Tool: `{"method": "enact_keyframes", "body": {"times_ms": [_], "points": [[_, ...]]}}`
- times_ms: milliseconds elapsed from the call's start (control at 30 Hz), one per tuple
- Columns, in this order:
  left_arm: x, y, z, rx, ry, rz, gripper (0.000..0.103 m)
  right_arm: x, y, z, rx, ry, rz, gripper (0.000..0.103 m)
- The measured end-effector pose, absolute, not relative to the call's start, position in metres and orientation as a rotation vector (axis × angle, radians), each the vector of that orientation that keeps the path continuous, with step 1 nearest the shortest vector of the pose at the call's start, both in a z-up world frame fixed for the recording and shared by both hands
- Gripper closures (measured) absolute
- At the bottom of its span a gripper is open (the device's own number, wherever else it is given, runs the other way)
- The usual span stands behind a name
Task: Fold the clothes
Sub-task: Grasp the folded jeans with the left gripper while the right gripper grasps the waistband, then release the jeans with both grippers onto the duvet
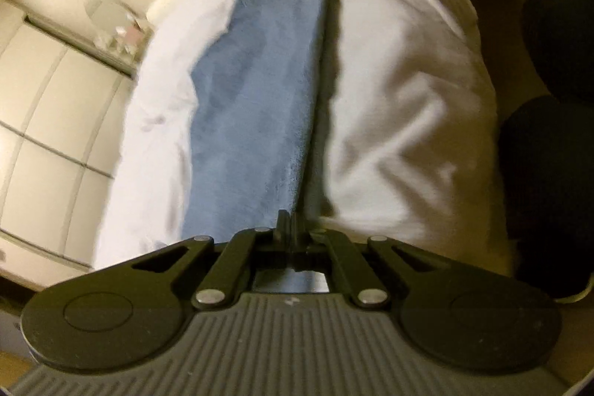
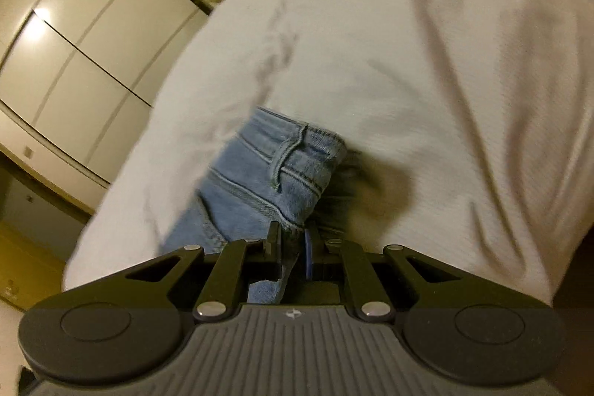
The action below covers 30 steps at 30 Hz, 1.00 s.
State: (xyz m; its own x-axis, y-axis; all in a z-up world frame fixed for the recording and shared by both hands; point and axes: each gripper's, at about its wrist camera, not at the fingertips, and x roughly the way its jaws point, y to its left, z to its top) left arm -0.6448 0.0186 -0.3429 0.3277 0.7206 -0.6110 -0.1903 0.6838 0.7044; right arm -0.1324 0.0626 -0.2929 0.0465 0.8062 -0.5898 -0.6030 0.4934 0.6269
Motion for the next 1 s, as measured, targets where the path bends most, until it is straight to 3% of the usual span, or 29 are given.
{"method": "enact_keyframes", "body": {"times_ms": [167, 200, 267, 433, 600, 700, 767, 1000], "points": [[-0.641, 0.008, -0.352, 0.546, 1.065, 0.761, 0.102, -0.141, 0.068, -0.303, 0.157, 1.002, 1.058, 0.090], [-0.644, 0.006, -0.346, 0.505, 1.046, 0.787, 0.096, -0.146, 0.068, -0.297, 0.117, 0.970, 1.029, 0.067], [-0.653, 0.002, -0.333, 0.414, 1.009, 0.849, 0.094, -0.165, 0.067, -0.282, 0.009, 0.845, 0.943, 0.042], [-0.690, -0.003, -0.306, 0.121, 0.951, 1.028, 0.093, -0.232, 0.051, -0.257, -0.080, 0.738, 1.077, 0.043], [-0.744, 0.005, -0.281, -0.196, 0.863, 1.184, 0.090, -0.336, 0.054, -0.261, -0.091, 0.853, 1.441, 0.045], [-0.783, 0.012, -0.267, -0.342, 0.790, 1.262, 0.086, -0.395, 0.070, -0.273, -0.126, 0.932, 1.566, 0.065], [-0.808, 0.019, -0.264, -0.398, 0.761, 1.317, 0.080, -0.427, 0.081, -0.280, -0.143, 0.982, 1.620, 0.067], [-0.887, 0.072, -0.290, -0.614, 0.804, 1.484, 0.075, -0.512, 0.122, -0.307, -0.259, 1.188, 1.628, 0.066]]}}
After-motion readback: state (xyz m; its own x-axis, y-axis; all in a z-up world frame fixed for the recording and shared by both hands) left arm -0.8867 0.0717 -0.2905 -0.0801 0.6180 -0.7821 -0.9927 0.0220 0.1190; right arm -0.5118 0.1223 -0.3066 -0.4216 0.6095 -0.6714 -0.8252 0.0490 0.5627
